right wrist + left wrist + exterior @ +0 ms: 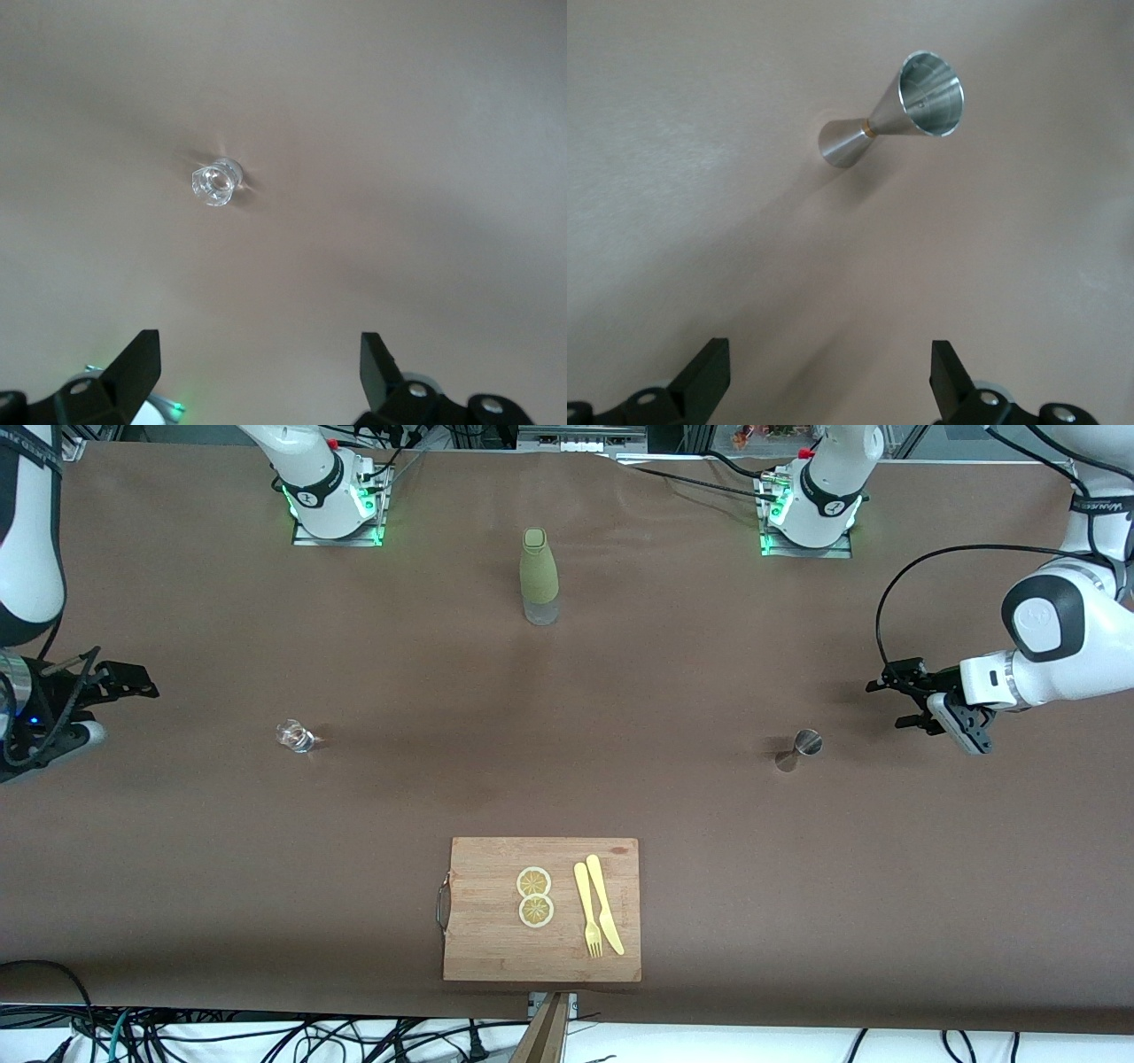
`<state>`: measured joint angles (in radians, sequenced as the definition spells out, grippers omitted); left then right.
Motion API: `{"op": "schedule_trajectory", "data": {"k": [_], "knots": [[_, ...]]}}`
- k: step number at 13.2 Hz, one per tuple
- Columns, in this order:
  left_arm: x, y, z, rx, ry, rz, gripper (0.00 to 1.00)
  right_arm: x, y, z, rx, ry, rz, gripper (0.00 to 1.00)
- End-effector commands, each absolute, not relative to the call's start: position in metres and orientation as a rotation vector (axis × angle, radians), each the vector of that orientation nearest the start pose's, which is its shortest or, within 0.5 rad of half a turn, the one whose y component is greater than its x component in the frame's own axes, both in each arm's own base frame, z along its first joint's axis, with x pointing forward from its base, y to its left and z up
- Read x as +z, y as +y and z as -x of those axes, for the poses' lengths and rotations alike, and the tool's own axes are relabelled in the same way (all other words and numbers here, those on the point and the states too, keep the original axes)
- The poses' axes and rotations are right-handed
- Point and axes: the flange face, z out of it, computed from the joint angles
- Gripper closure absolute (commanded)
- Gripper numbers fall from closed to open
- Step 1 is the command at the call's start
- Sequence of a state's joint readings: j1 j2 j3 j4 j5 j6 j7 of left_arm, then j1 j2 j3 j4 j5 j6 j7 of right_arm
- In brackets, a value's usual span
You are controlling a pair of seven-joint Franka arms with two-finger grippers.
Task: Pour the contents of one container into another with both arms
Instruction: 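Lower the right gripper to the glass while the left gripper reaches the jigger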
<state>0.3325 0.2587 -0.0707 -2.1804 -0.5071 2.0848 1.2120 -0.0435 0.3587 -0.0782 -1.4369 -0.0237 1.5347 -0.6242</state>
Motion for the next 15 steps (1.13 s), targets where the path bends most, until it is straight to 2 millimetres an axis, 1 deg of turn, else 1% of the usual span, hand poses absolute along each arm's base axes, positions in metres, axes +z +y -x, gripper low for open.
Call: {"op": "schedule_trajectory", "data": {"k": [1,2,4,6,7,8,9,10,11,13,15], "knots": [[0.226,0.119,-0.513,0.125,-0.869,-2.382,0.0,0.455,-0.072,-0.643,0.387,-0.91,2.906,0.0],[0.216,0.119,-0.512,0.169,-0.91,-2.336,0.0,0.454,-0.073,-0.644,0.381,-0.935,2.898,0.0],[0.2,0.127,-0.512,0.298,-1.023,-2.254,0.0,0.442,-0.074,-0.646,0.392,-0.998,2.861,0.0],[0.188,0.128,-0.512,0.417,-1.139,-2.166,0.0,0.422,-0.071,-0.653,0.306,-1.085,2.774,0.0],[0.181,0.126,-0.513,0.495,-1.173,-2.12,0.0,0.412,-0.076,-0.652,0.264,-1.106,2.742,0.0],[0.173,0.126,-0.517,0.579,-1.215,-2.072,0.0,0.403,-0.075,-0.652,0.227,-1.134,2.71,0.0],[0.158,0.127,-0.518,0.648,-1.25,-2.021,0.0,0.393,-0.074,-0.651,0.193,-1.159,2.678,0.0],[0.142,0.131,-0.52,0.698,-1.243,-1.988,0.0,0.382,-0.077,-0.649,0.163,-1.191,2.643,0.0],[0.13,0.129,-0.521,0.727,-1.245,-1.947,0.0,0.374,-0.081,-0.647,0.121,-1.229,2.598,0.0],[0.117,0.128,-0.518,0.801,-1.258,-1.882,0.0,0.35,-0.1,-0.642,0.023,-1.306,2.491,0.0],[0.113,0.125,-0.518,0.913,-1.302,-1.818,0.0,0.329,-0.114,-0.636,-0.054,-1.384,2.368,0.0]]}}
